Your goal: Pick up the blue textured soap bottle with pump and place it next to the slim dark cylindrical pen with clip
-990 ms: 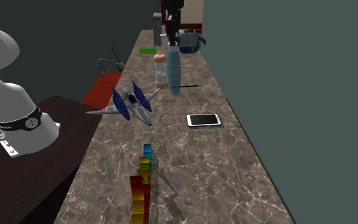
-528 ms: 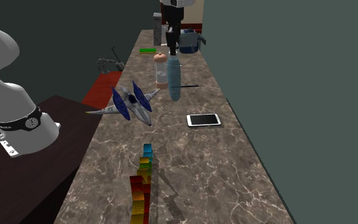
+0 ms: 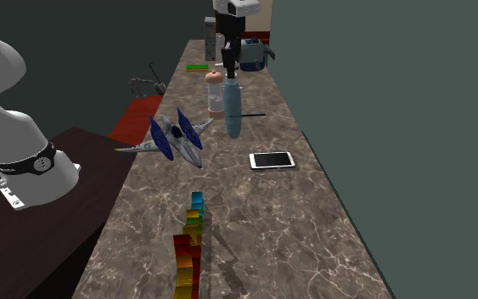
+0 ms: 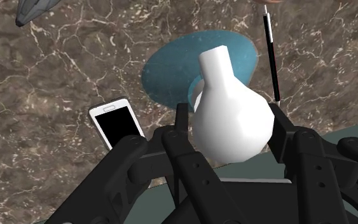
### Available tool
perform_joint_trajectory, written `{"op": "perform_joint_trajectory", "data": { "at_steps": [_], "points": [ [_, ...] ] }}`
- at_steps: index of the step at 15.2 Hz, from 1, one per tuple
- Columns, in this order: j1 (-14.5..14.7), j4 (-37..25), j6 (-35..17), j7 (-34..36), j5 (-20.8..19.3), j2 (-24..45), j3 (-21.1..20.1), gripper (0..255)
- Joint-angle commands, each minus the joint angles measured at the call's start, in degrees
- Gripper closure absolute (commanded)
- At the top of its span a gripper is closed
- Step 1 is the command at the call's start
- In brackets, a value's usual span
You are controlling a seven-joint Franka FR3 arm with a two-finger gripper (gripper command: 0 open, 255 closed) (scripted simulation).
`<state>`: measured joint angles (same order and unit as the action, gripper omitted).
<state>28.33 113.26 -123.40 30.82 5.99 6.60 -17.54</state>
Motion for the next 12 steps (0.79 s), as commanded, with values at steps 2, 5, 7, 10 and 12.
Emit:
{"op": "perform_joint_trajectory", "data": {
  "at_steps": [2, 5, 7, 10, 12],
  "points": [
    [0.01, -0.03, 0.00, 0.01, 0.00, -0.01, 0.00, 0],
    [0.01, -0.05, 0.01, 0.01, -0.01, 0.00, 0.00, 0],
    [0.00, -0.02, -0.01, 0.00, 0.00, -0.01, 0.00, 0],
    [-0.49, -3.08, 5.35, -0.39, 0.53, -2.34, 0.24, 0],
    [-0.61, -4.01, 6.77, -0.46, 0.64, -2.84, 0.32, 0]
  ]
}}
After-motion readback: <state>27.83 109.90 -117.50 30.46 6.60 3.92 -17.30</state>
